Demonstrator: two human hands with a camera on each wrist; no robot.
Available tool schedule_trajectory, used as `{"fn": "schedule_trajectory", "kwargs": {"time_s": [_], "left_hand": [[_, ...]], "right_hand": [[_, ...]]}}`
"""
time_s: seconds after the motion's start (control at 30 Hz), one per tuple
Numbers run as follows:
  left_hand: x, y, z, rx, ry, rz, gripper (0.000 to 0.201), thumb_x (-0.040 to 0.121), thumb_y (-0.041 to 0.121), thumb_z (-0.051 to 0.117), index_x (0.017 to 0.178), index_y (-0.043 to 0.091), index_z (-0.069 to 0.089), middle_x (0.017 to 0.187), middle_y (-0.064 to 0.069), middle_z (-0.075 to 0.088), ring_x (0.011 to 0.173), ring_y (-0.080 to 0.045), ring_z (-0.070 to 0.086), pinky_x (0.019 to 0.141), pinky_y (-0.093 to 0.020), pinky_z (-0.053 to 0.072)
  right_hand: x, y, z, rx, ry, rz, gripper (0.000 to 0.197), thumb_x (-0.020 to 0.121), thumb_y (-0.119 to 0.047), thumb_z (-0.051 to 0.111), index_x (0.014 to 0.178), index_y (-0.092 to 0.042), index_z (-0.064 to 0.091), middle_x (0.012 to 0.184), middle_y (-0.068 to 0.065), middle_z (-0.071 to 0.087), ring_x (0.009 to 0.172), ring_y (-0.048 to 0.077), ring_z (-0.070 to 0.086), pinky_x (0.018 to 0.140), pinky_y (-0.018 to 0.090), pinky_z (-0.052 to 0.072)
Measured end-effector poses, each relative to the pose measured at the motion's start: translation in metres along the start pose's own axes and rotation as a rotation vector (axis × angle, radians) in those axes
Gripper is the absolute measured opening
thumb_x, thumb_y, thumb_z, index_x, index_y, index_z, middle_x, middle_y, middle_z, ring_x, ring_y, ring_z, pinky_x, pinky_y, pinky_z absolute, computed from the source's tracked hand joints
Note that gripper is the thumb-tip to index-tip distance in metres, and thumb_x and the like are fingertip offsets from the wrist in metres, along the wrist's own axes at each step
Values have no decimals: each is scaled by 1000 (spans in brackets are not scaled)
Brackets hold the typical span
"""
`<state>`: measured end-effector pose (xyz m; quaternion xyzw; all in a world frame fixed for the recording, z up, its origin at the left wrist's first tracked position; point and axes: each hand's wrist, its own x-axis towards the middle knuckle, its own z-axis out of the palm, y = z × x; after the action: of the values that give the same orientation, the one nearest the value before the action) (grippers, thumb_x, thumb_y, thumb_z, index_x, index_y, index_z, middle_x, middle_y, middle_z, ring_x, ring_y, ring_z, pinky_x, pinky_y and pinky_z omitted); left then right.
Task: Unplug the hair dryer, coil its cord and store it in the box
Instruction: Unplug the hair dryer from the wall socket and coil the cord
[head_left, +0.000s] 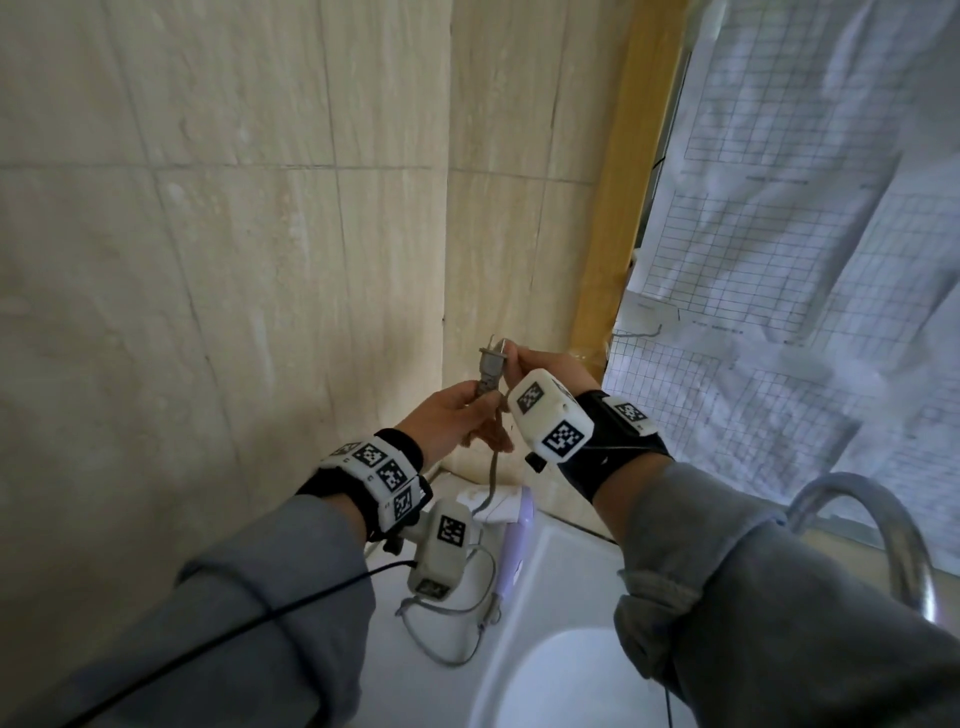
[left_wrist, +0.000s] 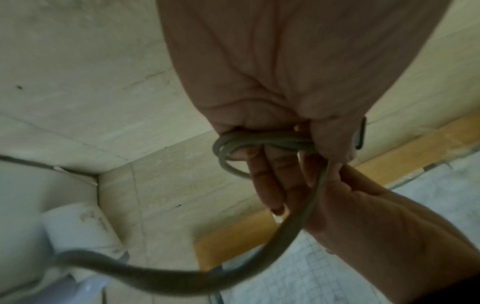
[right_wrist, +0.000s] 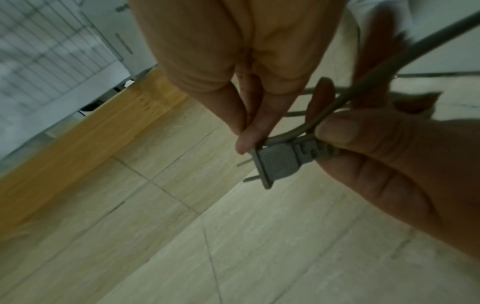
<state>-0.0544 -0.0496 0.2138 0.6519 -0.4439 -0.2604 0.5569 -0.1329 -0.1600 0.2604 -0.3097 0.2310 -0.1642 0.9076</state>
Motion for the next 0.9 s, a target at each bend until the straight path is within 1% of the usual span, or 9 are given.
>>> {"fn": "schedule_trajectory", "kwargs": {"time_s": [0.17, 0.27, 0.33, 0.47, 0.6, 0.67, 0.77, 0.83, 0.9], "left_hand": [[15, -6, 1, -338, 69, -46, 29, 100, 21, 35, 72, 14, 42, 42, 10, 43, 39, -6, 38, 51, -22, 33], [20, -1, -10, -692, 153, -88, 34, 101, 25, 29, 70, 15, 39, 41, 7, 42, 38, -9, 42, 45, -19, 41], [23, 3, -20, -917, 181, -110, 38, 101, 30, 25, 69, 16, 38, 40, 5, 45, 37, -11, 48, 52, -22, 44], [31, 13, -32, -1176, 231, -47, 41, 100, 37, 22, 68, 18, 38, 41, 5, 51, 39, -12, 54, 62, -24, 40], [36, 23, -32, -1266, 199, -7, 44, 99, 39, 21, 65, 20, 41, 39, 8, 49, 36, -8, 52, 53, -14, 47], [35, 26, -34, -1313, 138, 0, 55, 99, 39, 24, 56, 18, 51, 37, 7, 47, 32, -6, 48, 50, -12, 45], [32, 29, -40, -1272, 64, 3, 61, 99, 38, 25, 50, 17, 55, 35, 6, 42, 25, -2, 37, 40, -10, 35], [29, 32, -46, -1183, 68, -10, 48, 99, 39, 26, 62, 19, 49, 34, 6, 39, 23, -4, 32, 35, -13, 30], [25, 33, -50, -1071, 80, -14, 41, 99, 39, 26, 68, 19, 43, 34, 7, 36, 22, -4, 30, 34, -13, 27]], "right_hand": [[8, 1, -7, 47, -3, -74, 17, 93, -6, 55, 81, 4, 63, 89, 11, 65, 75, 18, 64, 50, 24, 59], [14, 5, -22, -65, 88, -125, 13, 91, -9, 59, 79, -4, 60, 79, 6, 64, 70, 17, 58, 50, 22, 57], [14, 12, -37, -232, 91, -103, 10, 89, -20, 62, 84, -11, 62, 74, 0, 68, 67, 15, 58, 53, 22, 53], [17, 43, -54, -779, -158, -41, 45, 81, -46, 64, 119, -22, 57, 114, -7, 64, 116, 18, 52, 95, 32, 41], [25, 71, -54, -1123, -384, 138, 60, 65, -32, 79, 121, -38, 59, 146, -5, 46, 139, 13, 33, 119, 41, 13], [19, 69, -49, -1362, -376, 182, 52, 80, -20, 71, 130, -30, 56, 147, -6, 45, 130, 5, 35, 112, 28, 14], [22, 66, -52, -1773, -284, 135, 31, 92, -21, 57, 122, -19, 64, 133, -1, 60, 117, 13, 51, 107, 27, 33], [27, 64, -63, -1786, -223, 168, 21, 90, -25, 57, 105, -18, 70, 114, 1, 69, 98, 14, 61, 91, 25, 48], [30, 58, -75, -1644, -127, 198, 13, 89, -27, 59, 94, -21, 69, 99, -2, 71, 83, 12, 66, 68, 18, 51]]}}
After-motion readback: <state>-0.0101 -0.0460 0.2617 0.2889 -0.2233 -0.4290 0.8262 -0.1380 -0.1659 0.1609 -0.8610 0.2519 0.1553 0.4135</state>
